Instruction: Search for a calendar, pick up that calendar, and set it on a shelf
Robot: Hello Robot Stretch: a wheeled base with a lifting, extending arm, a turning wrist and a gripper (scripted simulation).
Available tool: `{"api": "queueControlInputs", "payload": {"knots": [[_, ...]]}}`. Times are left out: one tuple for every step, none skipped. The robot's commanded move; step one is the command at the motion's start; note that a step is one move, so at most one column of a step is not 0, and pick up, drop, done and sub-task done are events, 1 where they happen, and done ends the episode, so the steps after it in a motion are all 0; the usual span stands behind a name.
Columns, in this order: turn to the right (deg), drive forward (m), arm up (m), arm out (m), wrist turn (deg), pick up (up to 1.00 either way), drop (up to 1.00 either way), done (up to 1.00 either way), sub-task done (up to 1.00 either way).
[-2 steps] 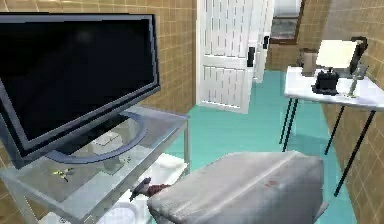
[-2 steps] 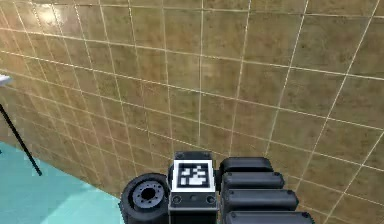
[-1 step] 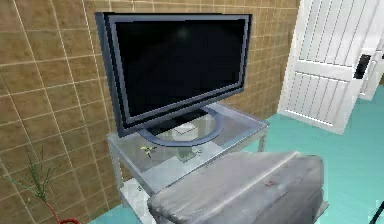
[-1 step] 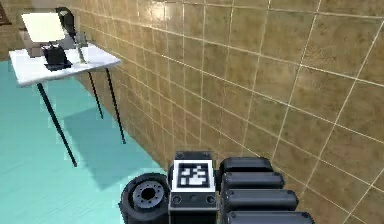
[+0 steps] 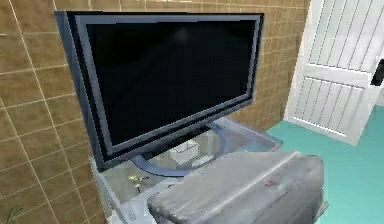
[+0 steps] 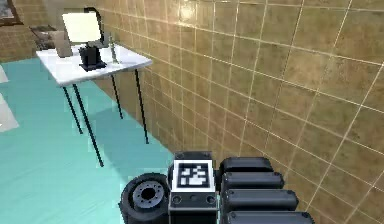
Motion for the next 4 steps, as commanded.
{"api": "queueControlInputs", "payload": {"knots": [[45.0,0.00,0.00,0.00,0.0,0.00,0.00,0.00,0.00],[0.0,1.00,0.00,0.00,0.0,0.00,0.00,0.00,0.00],[12.0,0.00,0.00,0.00,0.0,0.00,0.00,0.00,0.00],[0.0,0.30,0.00,0.00,0.0,0.00,0.00,0.00,0.00]]}}
